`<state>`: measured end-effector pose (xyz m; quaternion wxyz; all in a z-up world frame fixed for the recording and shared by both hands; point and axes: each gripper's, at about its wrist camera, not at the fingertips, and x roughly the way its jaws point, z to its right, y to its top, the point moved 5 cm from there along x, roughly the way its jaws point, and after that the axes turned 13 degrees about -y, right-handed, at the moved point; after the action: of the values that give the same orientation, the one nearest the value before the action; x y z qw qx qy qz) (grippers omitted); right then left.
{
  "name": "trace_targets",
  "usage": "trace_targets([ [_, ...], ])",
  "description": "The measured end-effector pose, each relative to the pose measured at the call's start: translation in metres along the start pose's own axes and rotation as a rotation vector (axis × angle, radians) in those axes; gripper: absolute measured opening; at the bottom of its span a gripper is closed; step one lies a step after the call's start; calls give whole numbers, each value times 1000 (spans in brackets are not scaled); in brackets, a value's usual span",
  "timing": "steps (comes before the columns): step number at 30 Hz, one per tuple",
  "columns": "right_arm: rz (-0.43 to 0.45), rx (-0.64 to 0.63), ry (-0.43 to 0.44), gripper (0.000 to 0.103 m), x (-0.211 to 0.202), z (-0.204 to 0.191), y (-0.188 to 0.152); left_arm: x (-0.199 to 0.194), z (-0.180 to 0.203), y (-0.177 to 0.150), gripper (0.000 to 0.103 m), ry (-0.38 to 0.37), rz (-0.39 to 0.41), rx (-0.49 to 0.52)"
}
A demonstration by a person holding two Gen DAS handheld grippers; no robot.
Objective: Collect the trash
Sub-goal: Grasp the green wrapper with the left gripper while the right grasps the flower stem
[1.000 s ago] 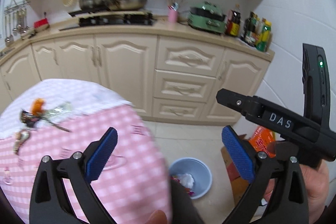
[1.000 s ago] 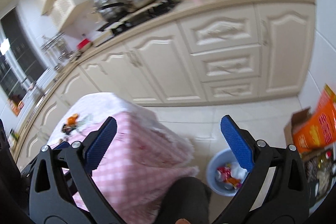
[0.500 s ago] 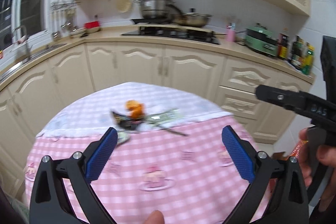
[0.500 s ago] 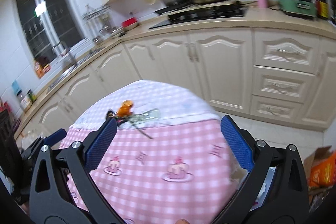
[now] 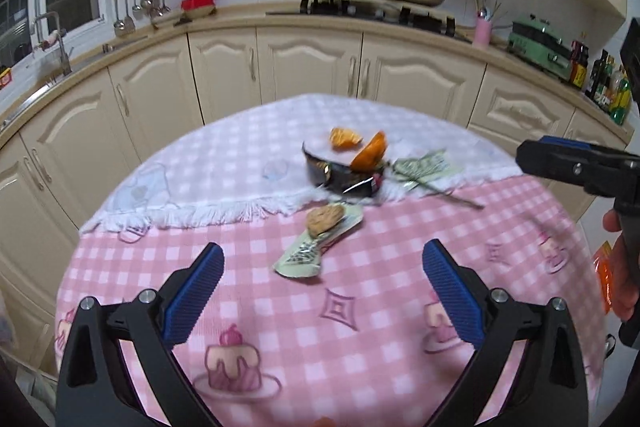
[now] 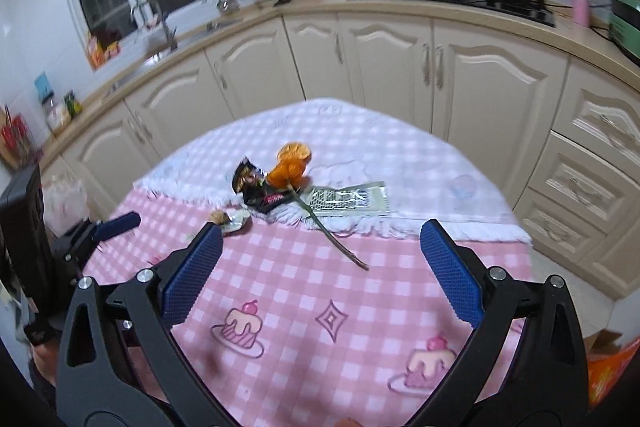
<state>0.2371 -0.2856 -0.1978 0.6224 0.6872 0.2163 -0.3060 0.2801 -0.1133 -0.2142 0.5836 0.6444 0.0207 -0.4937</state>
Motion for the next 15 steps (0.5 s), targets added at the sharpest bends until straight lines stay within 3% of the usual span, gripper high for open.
trace_targets([
  [2,-25,-28,-6,97,18,-5,0,15,-7,-2,97,7,-30,0],
  [4,-51,-67,-21,90,36,-11,-1,28,-15,-4,97,-6,-64,-25],
  [6,-82,-90,-26,71,52,-16,-2,33,-20,-3,97,-33,-75,-64],
  [9,-110,-132,-32,53,72,-25,-1,39,-25,-5,97,-48,-94,-96],
  [15,-136,-215,-36,28,97,-47,6,51,-22,-7,62,-16,-137,-70],
])
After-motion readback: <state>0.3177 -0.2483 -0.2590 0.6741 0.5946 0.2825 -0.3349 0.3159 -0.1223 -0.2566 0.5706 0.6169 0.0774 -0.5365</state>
